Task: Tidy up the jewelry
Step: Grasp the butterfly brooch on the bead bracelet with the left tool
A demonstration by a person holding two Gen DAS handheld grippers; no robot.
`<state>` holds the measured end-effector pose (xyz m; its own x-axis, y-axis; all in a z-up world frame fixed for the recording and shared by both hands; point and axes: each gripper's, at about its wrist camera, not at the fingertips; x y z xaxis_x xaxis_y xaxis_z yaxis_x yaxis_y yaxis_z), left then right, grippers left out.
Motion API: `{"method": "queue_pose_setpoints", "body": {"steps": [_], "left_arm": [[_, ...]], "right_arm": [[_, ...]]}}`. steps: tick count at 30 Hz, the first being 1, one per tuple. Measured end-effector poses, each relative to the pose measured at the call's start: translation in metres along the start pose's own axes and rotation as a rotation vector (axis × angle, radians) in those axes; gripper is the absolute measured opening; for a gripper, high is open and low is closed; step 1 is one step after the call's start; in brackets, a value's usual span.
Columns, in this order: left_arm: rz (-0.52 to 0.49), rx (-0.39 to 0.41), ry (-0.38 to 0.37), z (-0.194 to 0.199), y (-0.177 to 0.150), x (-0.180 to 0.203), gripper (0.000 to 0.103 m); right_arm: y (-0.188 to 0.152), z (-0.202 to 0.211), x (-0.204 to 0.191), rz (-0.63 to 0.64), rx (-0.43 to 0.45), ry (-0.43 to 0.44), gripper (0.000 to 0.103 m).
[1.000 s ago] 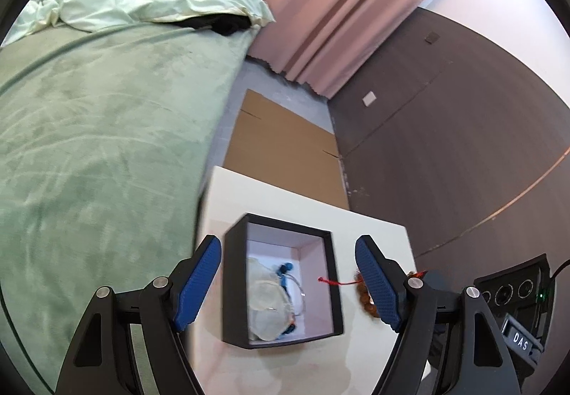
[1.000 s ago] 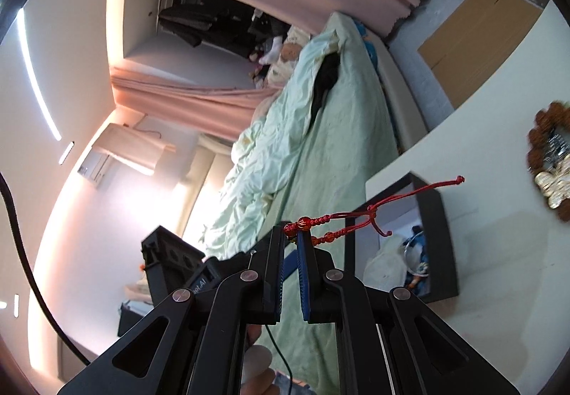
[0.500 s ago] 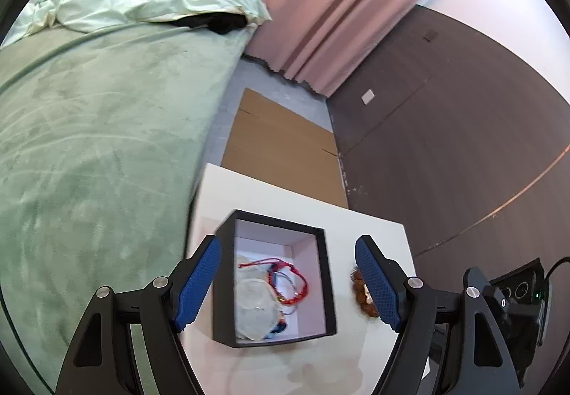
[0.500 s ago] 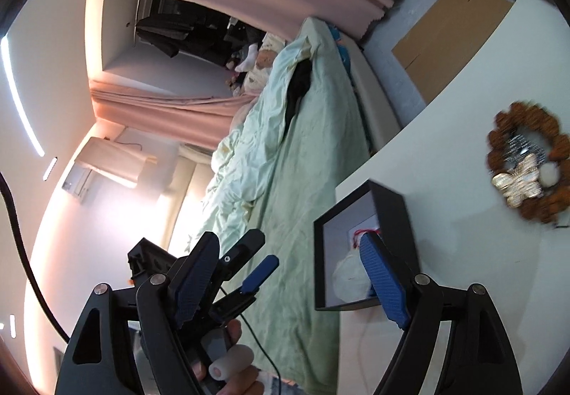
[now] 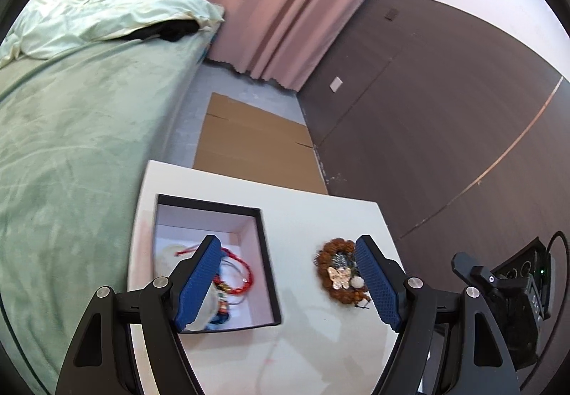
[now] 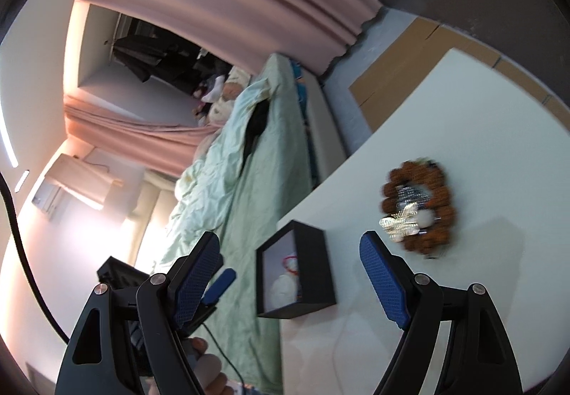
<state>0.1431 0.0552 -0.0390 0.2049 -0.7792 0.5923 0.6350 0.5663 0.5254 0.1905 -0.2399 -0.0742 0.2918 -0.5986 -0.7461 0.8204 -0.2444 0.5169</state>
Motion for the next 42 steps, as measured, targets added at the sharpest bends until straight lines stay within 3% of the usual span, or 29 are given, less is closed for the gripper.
{"method": "queue_pose_setpoints", "body": {"steps": [3,8,15,19,25,28,31,37,42], "left_arm": [[-0.03,-0.012,-0.013,-0.007,-0.007,0.012,0.076],[-0.096,-0.048,-0.024,-0.021,-0.019,0.035,0.064],[-0.158,-0.129,-0.023,-0.053,-0.035,0.057,0.057],[-0.163,-0.161,-0.031,-0.07,-0.039,0.066,0.056],[-0.138,-0.209,-0.022,-0.095,-0.038,0.072,0.056],[-0.134,-0.237,0.014,-0.109,-0.039,0.074,0.056],[-0.141,-0.262,0.058,-0.122,-0.04,0.076,0.054],[-0.146,-0.302,0.139,-0.145,-0.044,0.073,0.05],[-0.142,-0.321,0.164,-0.151,-0.05,0.069,0.05]], "right_arm": [[0.001,0.01,0.009,-0.015,0.004,-0.039,0.082],[0.002,0.022,0.024,-0.049,-0.001,-0.147,0.08],[0.0,0.024,0.053,-0.123,-0.06,-0.262,0.062],[-0.003,0.024,0.067,-0.184,-0.082,-0.272,0.056],[0.002,0.023,0.072,-0.199,-0.085,-0.291,0.056],[0.007,0.023,0.074,-0.199,-0.081,-0.3,0.056],[0.01,0.019,0.079,-0.218,-0.093,-0.316,0.049],[0.013,0.015,0.087,-0.257,-0.101,-0.305,0.049],[0.016,0.015,0.086,-0.261,-0.1,-0.294,0.049]]}}
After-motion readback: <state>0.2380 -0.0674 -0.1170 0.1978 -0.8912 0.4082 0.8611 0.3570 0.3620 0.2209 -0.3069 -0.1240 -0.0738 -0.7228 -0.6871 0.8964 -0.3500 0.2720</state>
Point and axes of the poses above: each gripper's, at about its wrist camera, not at the fingertips, and z roughly against the way its jaws point, x to its right, y to its top, and after that the axes turned 9 degrees about z, right-handed
